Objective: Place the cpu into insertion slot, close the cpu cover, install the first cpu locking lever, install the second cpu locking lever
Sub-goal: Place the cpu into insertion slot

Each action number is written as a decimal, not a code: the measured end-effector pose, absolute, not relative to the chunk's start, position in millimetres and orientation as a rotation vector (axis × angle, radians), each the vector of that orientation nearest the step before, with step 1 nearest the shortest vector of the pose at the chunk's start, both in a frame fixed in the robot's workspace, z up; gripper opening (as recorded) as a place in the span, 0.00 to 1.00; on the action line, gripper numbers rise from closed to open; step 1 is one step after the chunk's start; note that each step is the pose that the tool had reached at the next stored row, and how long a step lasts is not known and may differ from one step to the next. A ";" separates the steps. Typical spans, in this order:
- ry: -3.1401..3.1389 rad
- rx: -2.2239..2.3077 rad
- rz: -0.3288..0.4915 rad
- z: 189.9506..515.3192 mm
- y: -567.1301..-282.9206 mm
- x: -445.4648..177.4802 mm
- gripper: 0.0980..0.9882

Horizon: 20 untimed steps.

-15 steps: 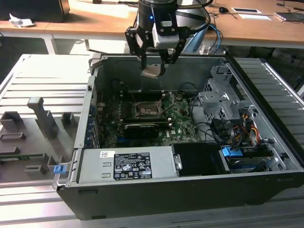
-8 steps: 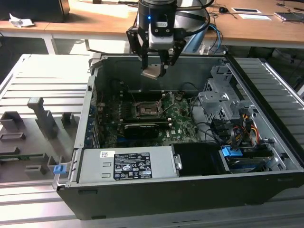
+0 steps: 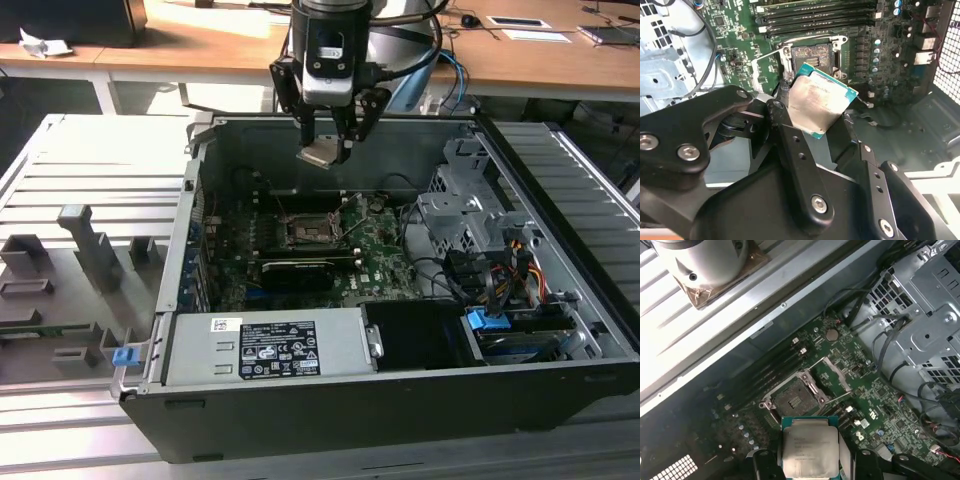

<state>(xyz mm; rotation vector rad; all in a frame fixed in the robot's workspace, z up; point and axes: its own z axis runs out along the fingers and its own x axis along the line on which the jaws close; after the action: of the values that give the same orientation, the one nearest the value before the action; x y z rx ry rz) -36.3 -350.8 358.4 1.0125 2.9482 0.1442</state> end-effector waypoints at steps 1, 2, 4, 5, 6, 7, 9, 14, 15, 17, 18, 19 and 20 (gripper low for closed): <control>2.943 1.027 0.144 358.3 -350.8 -36.4 0.50; 2.934 1.049 0.144 358.0 -350.8 -36.4 0.50; 2.900 1.133 0.142 357.2 -350.8 -36.3 0.50; 2.886 1.164 0.141 356.9 -350.8 -36.4 0.50; 2.878 1.183 0.141 356.7 -350.8 -36.4 0.50; 2.873 1.195 0.141 356.6 -350.8 -36.3 0.50; 2.858 1.227 0.140 356.3 -350.8 -36.3 0.50; 2.807 1.333 0.138 355.4 -350.8 -36.4 0.50; 2.796 1.354 0.138 355.2 -350.8 -36.4 0.50; 2.771 1.401 0.136 354.8 -350.8 -36.4 0.50; 2.739 1.458 0.134 354.3 -350.8 -36.4 0.50; 2.719 1.493 0.133 354.0 -350.8 -36.4 0.50; 2.703 1.519 0.132 353.7 -350.8 -36.3 0.50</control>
<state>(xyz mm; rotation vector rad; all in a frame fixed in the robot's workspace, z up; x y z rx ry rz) -36.3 -350.8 353.7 1.5187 2.7033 0.1321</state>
